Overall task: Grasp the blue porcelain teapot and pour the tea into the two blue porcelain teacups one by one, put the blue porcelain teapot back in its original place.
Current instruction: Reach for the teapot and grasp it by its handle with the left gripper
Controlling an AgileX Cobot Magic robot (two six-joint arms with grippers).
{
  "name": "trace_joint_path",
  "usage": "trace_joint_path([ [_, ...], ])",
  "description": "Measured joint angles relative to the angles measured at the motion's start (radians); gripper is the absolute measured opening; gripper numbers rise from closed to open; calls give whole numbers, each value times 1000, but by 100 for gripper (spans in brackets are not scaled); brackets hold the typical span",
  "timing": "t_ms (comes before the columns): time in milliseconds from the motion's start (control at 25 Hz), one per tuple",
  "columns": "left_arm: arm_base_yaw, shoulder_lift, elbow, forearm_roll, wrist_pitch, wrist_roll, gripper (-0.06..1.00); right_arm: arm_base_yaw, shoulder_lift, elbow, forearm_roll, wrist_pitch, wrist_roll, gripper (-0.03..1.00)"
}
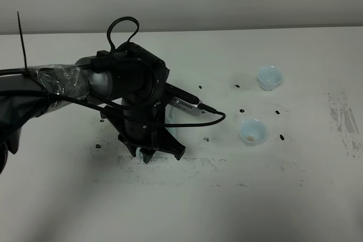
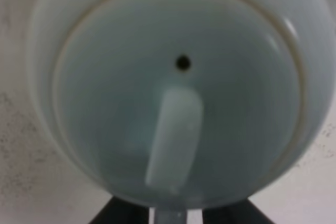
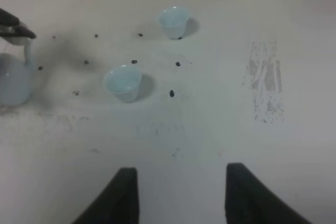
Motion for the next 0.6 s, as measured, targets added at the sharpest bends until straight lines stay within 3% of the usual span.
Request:
trace_joint_path([
  [600, 0, 10, -21, -2, 18, 0, 28, 0, 0, 0, 0, 0, -1, 41],
])
